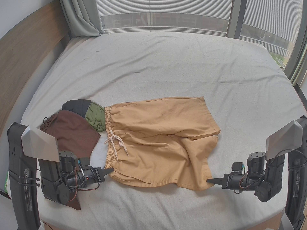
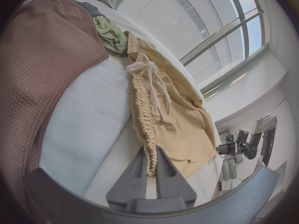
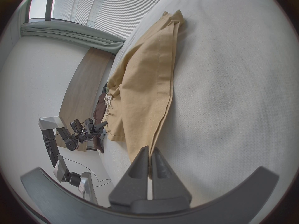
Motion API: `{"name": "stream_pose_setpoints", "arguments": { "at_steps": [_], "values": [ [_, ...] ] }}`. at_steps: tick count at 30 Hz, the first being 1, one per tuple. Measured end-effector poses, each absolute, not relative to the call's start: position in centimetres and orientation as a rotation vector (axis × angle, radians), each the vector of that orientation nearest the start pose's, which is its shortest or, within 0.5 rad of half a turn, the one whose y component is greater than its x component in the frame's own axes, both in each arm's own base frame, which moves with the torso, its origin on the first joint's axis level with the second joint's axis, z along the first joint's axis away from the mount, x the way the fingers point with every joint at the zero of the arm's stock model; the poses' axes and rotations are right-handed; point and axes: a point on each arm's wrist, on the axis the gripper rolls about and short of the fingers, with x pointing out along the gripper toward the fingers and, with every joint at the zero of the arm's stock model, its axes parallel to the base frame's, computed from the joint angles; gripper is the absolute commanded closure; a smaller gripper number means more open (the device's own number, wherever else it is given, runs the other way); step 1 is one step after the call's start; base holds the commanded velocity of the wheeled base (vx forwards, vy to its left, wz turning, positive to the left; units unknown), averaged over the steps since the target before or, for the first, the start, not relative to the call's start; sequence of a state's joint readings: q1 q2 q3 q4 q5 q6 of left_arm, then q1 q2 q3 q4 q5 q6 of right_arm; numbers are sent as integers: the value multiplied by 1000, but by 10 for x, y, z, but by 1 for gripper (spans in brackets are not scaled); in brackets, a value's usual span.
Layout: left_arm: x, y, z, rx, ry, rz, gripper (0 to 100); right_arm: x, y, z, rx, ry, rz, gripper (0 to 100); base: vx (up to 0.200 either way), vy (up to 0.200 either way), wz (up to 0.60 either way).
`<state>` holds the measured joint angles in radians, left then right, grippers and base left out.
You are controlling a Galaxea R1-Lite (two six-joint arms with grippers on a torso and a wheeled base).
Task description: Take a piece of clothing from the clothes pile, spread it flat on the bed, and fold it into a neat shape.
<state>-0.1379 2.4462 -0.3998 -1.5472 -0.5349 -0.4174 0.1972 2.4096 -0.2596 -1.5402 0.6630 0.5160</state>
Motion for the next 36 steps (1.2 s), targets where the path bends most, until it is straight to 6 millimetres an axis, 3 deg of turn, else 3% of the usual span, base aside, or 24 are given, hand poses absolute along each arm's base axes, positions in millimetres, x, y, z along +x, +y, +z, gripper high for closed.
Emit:
{"name": "stream_pose_setpoints", "arguments": {
  "at_steps": [12, 23, 36],
  "values": [
    [284, -49, -33, -504, 650, -559, 100, 237, 38, -18, 509, 749, 622, 100, 0, 0, 0],
    [261, -47, -28, -502, 710, -570, 100, 219, 25, -19, 477, 778, 591, 100, 0, 0, 0],
    [253, -37, -34, -454, 725, -594, 100, 216, 22, -29, 429, 805, 591, 100, 0, 0, 0]
  ]
}}
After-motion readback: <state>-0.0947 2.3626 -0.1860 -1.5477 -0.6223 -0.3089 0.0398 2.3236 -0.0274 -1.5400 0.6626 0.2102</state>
